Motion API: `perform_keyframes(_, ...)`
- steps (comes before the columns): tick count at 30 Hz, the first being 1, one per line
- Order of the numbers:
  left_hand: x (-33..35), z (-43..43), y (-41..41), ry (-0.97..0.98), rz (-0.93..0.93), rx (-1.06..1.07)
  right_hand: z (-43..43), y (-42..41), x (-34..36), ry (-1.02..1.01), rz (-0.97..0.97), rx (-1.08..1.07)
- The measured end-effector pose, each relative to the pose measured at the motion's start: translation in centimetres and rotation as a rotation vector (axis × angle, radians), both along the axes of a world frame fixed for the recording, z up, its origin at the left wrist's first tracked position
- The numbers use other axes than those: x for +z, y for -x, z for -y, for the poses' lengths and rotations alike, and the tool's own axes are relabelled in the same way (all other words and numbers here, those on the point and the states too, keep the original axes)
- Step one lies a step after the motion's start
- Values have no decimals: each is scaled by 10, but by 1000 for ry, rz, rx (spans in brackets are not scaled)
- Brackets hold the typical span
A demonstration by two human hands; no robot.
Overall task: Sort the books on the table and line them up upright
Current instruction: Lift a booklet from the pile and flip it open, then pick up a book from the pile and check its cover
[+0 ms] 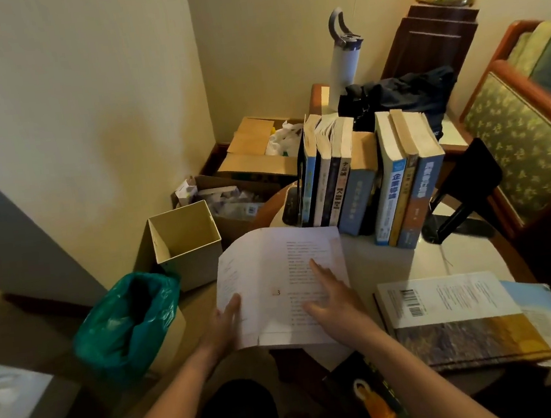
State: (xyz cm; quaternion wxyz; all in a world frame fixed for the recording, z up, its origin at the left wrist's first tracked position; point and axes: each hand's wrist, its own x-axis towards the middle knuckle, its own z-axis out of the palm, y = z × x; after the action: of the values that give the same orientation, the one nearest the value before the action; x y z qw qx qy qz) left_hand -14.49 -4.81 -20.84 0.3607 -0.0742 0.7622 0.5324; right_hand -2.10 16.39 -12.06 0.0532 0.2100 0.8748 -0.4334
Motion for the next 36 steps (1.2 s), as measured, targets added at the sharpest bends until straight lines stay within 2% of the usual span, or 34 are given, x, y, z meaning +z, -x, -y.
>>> perform_keyframes(1,-13,5,4,-33,41,16,0,0,-1,2,-1,-1)
perform_keyframes(4,17,3,-6,-60,33,54,0,0,-4,11,4,-11)
perform_keyframes(9,34,20,-7,119,-338,112,1,1,-5,-30,20,-7)
perform_keyframes(13,55,38,-3,198,-466,74,4,0,-1,-32,36,-4)
perform_keyframes(17,80,48,0,292,-681,34,10,-6,6,-18,44,-4)
perform_keyframes(20,108,52,1,270,-798,30,11,-11,14,73,36,-41)
perform_keyframes(23,145,45,-4,165,-888,1,9,-17,24,129,-16,-96)
perform_keyframes(27,179,15,-29,-83,-792,-96,1,-20,39,259,-190,-172)
perform_keyframes(30,177,-17,-47,-314,-522,-201,-10,-22,55,440,-284,-242)
perform_keyframes(31,170,-27,-52,-339,-432,-255,-14,-23,59,486,-294,-267)
perform_keyframes(33,150,-46,-60,-213,-384,-372,-25,-24,60,534,-286,-311)
perform_keyframes(36,113,-63,-66,154,-499,-551,-37,-29,52,482,-159,-314)
